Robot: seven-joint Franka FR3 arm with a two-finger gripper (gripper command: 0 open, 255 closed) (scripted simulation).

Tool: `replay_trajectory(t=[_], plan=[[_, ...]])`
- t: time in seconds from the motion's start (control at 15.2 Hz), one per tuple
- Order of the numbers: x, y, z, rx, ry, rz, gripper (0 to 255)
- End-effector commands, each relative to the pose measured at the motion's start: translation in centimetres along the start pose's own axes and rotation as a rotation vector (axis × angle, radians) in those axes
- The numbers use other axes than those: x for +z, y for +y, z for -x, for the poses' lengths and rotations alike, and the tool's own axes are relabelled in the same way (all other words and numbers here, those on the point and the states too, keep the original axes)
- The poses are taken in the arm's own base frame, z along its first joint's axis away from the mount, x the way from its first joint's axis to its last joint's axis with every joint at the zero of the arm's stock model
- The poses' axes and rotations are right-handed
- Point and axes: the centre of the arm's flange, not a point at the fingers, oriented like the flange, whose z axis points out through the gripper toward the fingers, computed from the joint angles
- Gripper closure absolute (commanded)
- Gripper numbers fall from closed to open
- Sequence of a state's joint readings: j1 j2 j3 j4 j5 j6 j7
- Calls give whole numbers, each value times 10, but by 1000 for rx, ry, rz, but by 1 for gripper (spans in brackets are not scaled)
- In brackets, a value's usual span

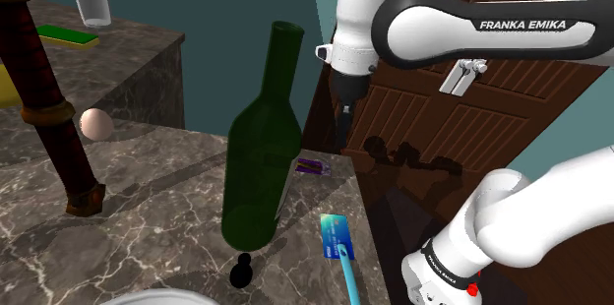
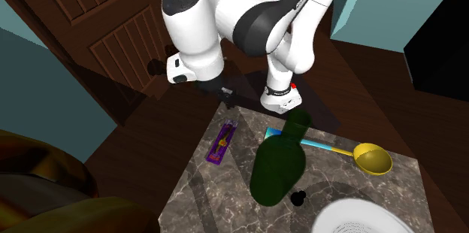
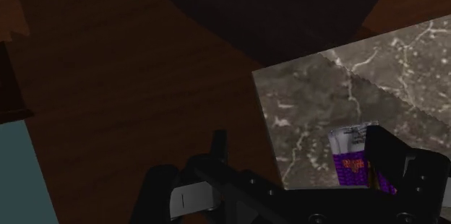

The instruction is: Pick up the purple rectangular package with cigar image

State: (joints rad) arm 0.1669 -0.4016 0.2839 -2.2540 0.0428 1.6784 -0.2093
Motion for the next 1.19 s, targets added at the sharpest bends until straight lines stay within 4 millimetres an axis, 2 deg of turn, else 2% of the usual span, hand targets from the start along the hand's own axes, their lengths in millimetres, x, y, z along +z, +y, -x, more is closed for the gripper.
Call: replay_trajectory(t=[0.0,0.4,0.86,1.06,1.12], plan=[[1,-19,-19,-61,10,12,0],[3,-82,-67,-238,35,48,0],[39,-83,-75,-238,35,48,0],[42,-83,-75,-238,35,48,0],[42,-83,-75,-238,35,48,255]])
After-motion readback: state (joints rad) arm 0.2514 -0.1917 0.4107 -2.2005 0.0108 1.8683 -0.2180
